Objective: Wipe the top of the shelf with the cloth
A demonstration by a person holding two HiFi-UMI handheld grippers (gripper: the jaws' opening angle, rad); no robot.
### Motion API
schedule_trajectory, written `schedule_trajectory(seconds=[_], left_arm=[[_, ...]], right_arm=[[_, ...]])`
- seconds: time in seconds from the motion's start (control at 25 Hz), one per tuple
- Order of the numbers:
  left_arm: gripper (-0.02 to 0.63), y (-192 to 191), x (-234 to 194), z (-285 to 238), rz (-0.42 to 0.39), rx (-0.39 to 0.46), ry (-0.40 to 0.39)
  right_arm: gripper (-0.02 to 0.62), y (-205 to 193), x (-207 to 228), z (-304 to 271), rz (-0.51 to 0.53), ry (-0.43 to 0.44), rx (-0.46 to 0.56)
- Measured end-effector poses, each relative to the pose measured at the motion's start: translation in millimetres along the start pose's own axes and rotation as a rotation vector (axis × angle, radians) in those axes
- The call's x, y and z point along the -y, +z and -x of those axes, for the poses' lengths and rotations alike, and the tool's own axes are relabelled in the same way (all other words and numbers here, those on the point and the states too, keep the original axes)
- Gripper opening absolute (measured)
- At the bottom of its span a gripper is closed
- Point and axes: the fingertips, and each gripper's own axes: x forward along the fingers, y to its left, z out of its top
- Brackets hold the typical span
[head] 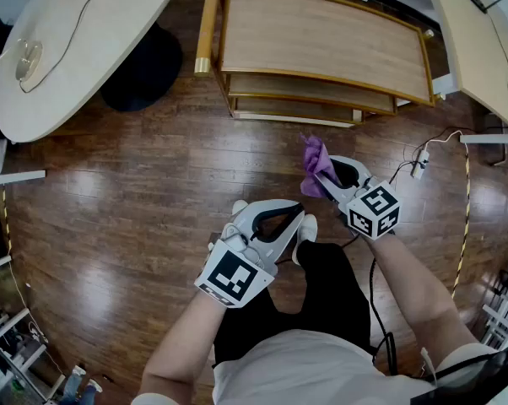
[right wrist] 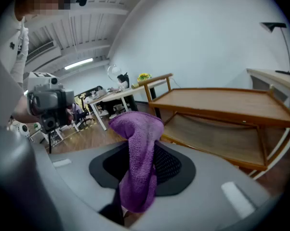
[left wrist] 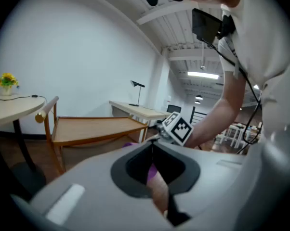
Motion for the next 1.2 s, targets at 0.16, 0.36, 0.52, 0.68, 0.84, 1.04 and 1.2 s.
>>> schedule_trajectory(seconds=[0.16, 0.36, 0.52, 0.68, 0.84, 1.04, 1.2], left_arm=[[0.021, -70.5, -56.8, -39.6, 0.011, 0.015, 0.072], [0.021, -142.4, -121.8, -84.7, -0.035, 0.088, 0.14], [0.025, -163.6, -179.1, -94.5, -0.051, 0.108, 0.232], [0.026, -186.0, -199.8, -99.5, -0.07, 0.092, 0.226], [0.028, -194.0, -206.4, -107.8, -0.07, 0.083, 0.177], [0.034, -196.9, -203.3, -125.7, -0.059, 0.088, 0.126], [0.035, -191.1, -195.1, -145.4, -0.054, 0.073, 0.043]], right_arm=[[0.127, -71.8, 48.7, -117.7, 0.013, 0.033, -0.051], [0.127, -144.8, 100.2, -258.0, 0.018, 0.071, -0.107], [0.126, -157.6, 118.8, -352.2, 0.057, 0.123, -0.111], [0.126, -164.6, 129.9, -426.9, 0.079, 0.147, -0.118], [0.126, -177.2, 141.3, -464.9, 0.091, 0.145, -0.124], [0.126, -186.9, 169.3, -446.4, 0.079, 0.102, -0.138], [0.126, -202.8, 211.3, -406.2, 0.06, 0.039, -0.147]])
